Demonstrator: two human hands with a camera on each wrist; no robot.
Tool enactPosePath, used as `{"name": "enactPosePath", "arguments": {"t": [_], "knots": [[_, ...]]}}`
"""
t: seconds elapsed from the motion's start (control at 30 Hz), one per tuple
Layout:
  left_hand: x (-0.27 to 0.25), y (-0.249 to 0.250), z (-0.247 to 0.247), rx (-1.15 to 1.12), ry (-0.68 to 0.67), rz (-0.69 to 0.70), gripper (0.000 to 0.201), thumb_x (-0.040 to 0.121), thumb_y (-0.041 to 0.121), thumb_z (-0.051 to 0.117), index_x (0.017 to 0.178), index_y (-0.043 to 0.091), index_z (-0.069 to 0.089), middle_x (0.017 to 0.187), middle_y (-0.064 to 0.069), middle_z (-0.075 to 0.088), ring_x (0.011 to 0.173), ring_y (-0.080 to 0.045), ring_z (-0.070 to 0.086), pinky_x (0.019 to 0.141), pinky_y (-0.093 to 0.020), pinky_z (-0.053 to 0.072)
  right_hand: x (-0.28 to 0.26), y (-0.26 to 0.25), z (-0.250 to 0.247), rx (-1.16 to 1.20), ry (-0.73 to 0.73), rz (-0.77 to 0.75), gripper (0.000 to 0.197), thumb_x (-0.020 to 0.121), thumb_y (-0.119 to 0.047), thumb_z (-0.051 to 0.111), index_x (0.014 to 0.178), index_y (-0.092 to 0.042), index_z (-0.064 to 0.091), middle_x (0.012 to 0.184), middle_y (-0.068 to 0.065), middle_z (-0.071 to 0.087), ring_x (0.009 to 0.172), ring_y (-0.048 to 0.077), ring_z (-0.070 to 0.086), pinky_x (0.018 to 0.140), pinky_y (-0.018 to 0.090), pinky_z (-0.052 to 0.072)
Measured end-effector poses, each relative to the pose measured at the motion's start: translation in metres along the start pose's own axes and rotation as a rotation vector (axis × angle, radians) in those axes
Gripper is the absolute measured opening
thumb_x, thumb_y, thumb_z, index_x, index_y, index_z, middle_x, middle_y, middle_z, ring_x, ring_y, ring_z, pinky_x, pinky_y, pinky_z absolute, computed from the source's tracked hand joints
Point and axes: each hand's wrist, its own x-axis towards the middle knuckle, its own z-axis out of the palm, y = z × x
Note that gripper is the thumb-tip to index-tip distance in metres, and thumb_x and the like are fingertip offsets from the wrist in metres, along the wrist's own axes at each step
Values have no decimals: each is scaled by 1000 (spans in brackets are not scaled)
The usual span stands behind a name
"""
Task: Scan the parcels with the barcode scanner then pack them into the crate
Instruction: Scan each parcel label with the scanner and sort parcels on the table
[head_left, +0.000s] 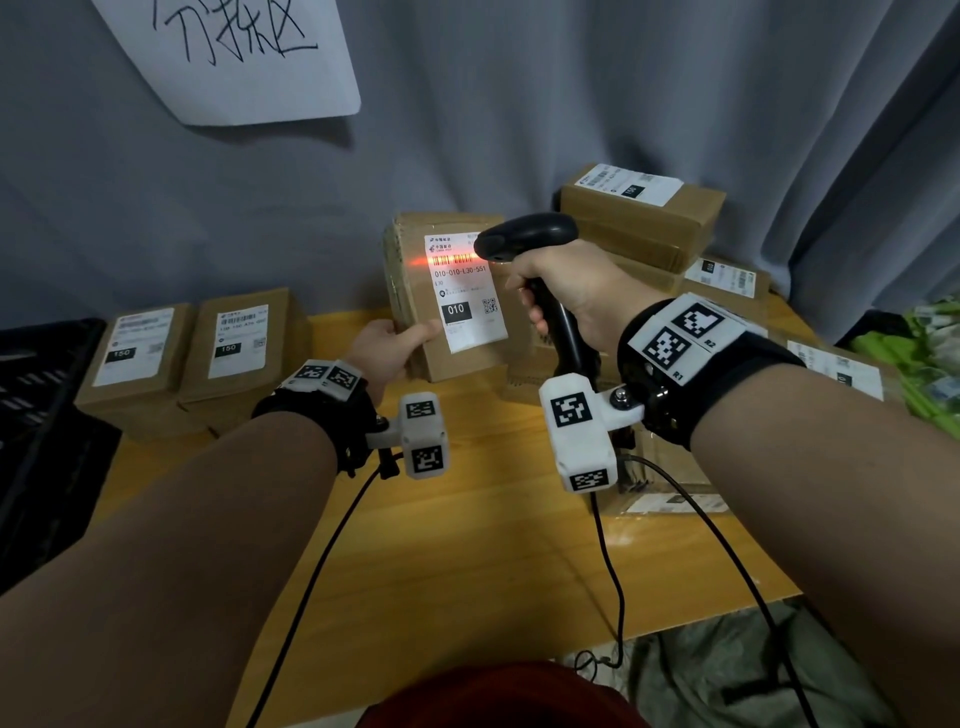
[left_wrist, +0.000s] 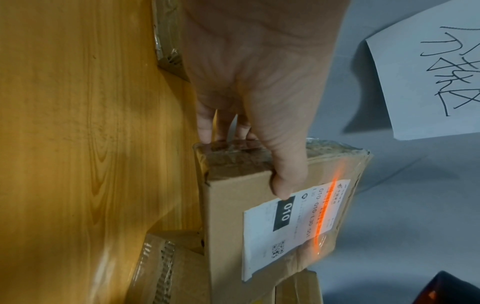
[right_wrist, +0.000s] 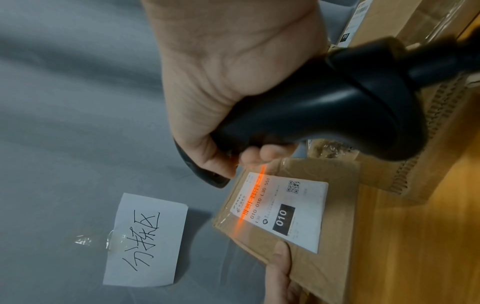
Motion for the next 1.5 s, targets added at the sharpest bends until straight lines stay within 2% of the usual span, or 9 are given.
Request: {"name": "enactPosePath", "arguments": {"t": [0.3,0.57,0.63,0.7,0.77,0.9,1.03,1.2,1.5], "knots": [[6,-4,0,1,-2,-24,28,91,27,63,112,9,58,89,2,66,78,-8,62,46,-12,49,8,3,0,-9,-4,-5,16,78,-3,61,64,-9,56,53,4,51,40,14,44,41,20,39],[9,-9,-2,-29,45,-32,24,89,33,65,97,10,62,94,-4,68,83,-18,64,74,-31,54,16,6,2,53,-73,-34,3,83,-7,65,83,-3,65,64,7,61,48,14,52,45,22,46],[8,-11,-7,-98,94,-50,46,79,42,71,107,7,60,104,-12,69,89,-26,67,80,-42,56,25,11,7,79,-65,-45,19,83,-9,70,100,0,67,76,9,64,58,14,58,53,23,53],[10,-15,-19,-150,194,-77,69,72,49,71,122,7,47,110,-14,65,82,-24,64,64,-35,55,36,17,15,46,-74,-38,32,78,-16,76,106,-4,69,90,11,67,74,17,63,74,30,58],[11,-18,-39,-184,313,-96,63,81,47,65,127,15,37,110,-7,58,80,-18,56,63,-31,47,44,21,29,-14,-123,-21,32,74,-22,79,103,-12,71,100,9,69,92,22,64,90,37,53],[10,-29,-100,-234,378,-126,61,86,51,58,133,20,37,116,-3,55,96,-20,56,84,-40,50,55,24,82,-62,-310,45,26,76,-24,78,100,-16,71,91,2,65,91,20,59,86,35,49],[3,-37,-183,-251,465,-144,58,87,50,58,135,21,42,119,-4,60,100,-23,60,82,-39,52,62,20,168,17,-492,108,22,79,-19,76,100,-16,68,99,5,64,102,24,60,97,46,51],[-4,-43,-285,-243,481,-142,39,91,36,56,125,17,56,111,-3,64,77,-15,62,55,-26,51,68,14,276,-14,-520,74,53,65,-34,85,109,-11,68,107,13,68,109,32,62,101,47,48],[39,-63,-354,239,581,-104,71,89,35,63,147,10,30,137,-10,51,116,-30,55,95,-44,50,95,10,355,1,-448,19,26,75,-36,80,94,-27,66,100,0,67,105,24,60,102,45,46]]}}
